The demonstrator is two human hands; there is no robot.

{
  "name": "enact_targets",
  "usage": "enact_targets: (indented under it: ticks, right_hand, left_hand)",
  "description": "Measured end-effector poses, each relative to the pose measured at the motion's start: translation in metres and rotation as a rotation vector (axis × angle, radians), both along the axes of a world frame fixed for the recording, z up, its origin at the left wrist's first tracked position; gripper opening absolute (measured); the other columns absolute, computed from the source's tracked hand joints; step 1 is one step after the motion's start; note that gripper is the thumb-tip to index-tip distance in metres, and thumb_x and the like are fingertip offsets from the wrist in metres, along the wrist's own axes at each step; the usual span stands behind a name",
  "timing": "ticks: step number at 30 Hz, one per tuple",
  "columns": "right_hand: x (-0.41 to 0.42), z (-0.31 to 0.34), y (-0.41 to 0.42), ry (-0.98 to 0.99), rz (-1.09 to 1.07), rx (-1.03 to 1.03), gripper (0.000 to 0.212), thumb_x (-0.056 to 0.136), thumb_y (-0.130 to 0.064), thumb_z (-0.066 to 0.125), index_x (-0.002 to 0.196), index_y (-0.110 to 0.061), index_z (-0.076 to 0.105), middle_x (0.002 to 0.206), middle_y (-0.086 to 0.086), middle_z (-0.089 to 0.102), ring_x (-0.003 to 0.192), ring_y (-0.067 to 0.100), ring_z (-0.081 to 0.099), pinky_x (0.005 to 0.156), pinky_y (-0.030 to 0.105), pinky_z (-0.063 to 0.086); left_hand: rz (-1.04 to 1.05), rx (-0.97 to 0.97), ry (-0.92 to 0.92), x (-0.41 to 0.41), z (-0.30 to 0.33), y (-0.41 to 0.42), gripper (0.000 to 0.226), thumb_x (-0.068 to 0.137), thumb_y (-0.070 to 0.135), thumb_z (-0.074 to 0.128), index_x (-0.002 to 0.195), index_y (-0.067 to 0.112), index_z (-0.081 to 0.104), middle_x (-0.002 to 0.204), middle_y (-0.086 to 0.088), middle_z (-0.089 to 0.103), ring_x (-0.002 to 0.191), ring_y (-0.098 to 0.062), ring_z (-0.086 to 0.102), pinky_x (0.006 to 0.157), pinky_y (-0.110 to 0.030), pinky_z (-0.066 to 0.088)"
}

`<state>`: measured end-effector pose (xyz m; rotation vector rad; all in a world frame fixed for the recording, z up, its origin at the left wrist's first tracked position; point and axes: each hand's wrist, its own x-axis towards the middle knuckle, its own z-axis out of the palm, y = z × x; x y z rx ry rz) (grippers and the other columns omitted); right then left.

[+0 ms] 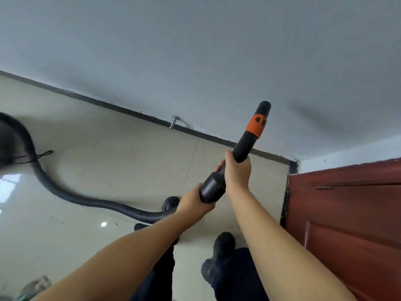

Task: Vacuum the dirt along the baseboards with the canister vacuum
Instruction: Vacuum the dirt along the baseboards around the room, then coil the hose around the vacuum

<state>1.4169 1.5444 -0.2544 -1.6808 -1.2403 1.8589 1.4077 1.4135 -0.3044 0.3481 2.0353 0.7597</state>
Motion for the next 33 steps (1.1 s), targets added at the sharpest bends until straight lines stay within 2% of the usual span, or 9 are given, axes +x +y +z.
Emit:
enact_targets:
  ticks: [3, 7, 10, 14, 17, 21, 27, 30, 33]
  right_hand:
    - [-0.041, 0.073, -0.04, 0.076, 0.163, 0.118, 0.011, 0.083, -0.011, 0.059, 0.087, -0.011, 0.049, 0.06, 0.012, 0.057, 0.045, 0.02, 0.055, 0.049, 0.03, 0.05]
    - [-0.096, 0.157, -0.101, 0.197, 0.364, 0.199, 0.022, 0.085, -0.015, 0.06, 0.103, -0.007, 0.049, 0.061, 0.007, 0.062, 0.048, 0.015, 0.061, 0.053, 0.026, 0.051]
    - [-0.139, 0.206, -0.156, 0.314, 0.574, 0.228, 0.023, 0.085, -0.015, 0.06, 0.105, -0.011, 0.049, 0.061, 0.005, 0.062, 0.048, 0.014, 0.062, 0.048, 0.02, 0.05]
    - [-0.189, 0.251, -0.254, 0.464, 0.947, 0.184, 0.017, 0.085, -0.013, 0.061, 0.098, -0.013, 0.05, 0.055, 0.003, 0.056, 0.046, 0.018, 0.056, 0.051, 0.03, 0.052]
    - [-0.226, 0.271, -0.332, 0.534, 1.14, 0.137, 0.015, 0.085, -0.014, 0.062, 0.094, -0.014, 0.05, 0.052, 0.0, 0.057, 0.046, 0.016, 0.057, 0.053, 0.031, 0.052]
    - [-0.276, 0.301, -0.437, 0.6, 1.256, 0.042, 0.01, 0.085, -0.013, 0.062, 0.087, -0.014, 0.052, 0.053, 0.001, 0.055, 0.046, 0.016, 0.054, 0.054, 0.033, 0.052]
    - [-0.351, 0.349, -0.554, 0.763, 1.526, -0.017, 0.013, 0.086, -0.009, 0.059, 0.076, -0.007, 0.05, 0.055, 0.009, 0.051, 0.047, 0.023, 0.049, 0.053, 0.035, 0.049]
    - [-0.393, 0.359, -0.585, 0.778, 1.54, -0.013, 0.012, 0.083, -0.016, 0.063, 0.078, -0.011, 0.053, 0.056, 0.007, 0.052, 0.048, 0.022, 0.05, 0.055, 0.036, 0.05]
    - [-0.443, 0.351, -0.609, 0.78, 1.483, -0.026, 0.008, 0.087, -0.012, 0.06, 0.08, -0.01, 0.056, 0.056, 0.003, 0.057, 0.048, 0.02, 0.051, 0.058, 0.034, 0.049]
  left_hand:
    - [0.164, 0.03, 0.074, -0.029, 0.063, -0.033, 0.034, 0.075, 0.027, 0.07, 0.104, 0.027, 0.052, 0.079, 0.017, 0.058, 0.072, -0.006, 0.06, 0.056, -0.021, 0.041]
    - [0.379, 0.108, 0.21, -0.07, 0.138, -0.09, 0.036, 0.075, 0.027, 0.071, 0.104, 0.029, 0.05, 0.082, 0.014, 0.058, 0.082, -0.018, 0.062, 0.062, -0.026, 0.045]
    - [0.593, 0.171, 0.295, -0.092, 0.182, -0.14, 0.041, 0.075, 0.031, 0.072, 0.111, 0.026, 0.053, 0.085, 0.016, 0.058, 0.078, -0.01, 0.059, 0.056, -0.017, 0.042]
    - [0.862, 0.31, 0.343, -0.11, 0.225, -0.22, 0.042, 0.075, 0.031, 0.074, 0.111, 0.029, 0.052, 0.094, 0.014, 0.063, 0.083, -0.003, 0.061, 0.061, -0.011, 0.045]
    - [0.95, 0.328, 0.394, -0.131, 0.251, -0.292, 0.039, 0.074, 0.034, 0.073, 0.106, 0.035, 0.05, 0.091, 0.012, 0.065, 0.08, -0.002, 0.062, 0.061, -0.013, 0.047]
    - [1.071, 0.304, 0.486, -0.167, 0.283, -0.392, 0.036, 0.073, 0.032, 0.073, 0.103, 0.027, 0.054, 0.083, 0.012, 0.065, 0.071, 0.001, 0.061, 0.06, -0.02, 0.049]
    - [1.119, 0.391, 0.56, -0.24, 0.32, -0.502, 0.052, 0.065, 0.038, 0.07, 0.114, 0.029, 0.056, 0.1, 0.008, 0.069, 0.091, -0.006, 0.065, 0.08, -0.031, 0.055]
    - [1.137, 0.427, 0.579, -0.284, 0.324, -0.532, 0.056, 0.062, 0.042, 0.07, 0.114, 0.024, 0.057, 0.099, 0.006, 0.069, 0.091, -0.01, 0.066, 0.079, -0.034, 0.056]
    - [1.159, 0.36, 0.618, -0.334, 0.32, -0.557, 0.052, 0.063, 0.044, 0.068, 0.109, 0.026, 0.055, 0.096, 0.011, 0.067, 0.091, -0.009, 0.063, 0.08, -0.032, 0.053]
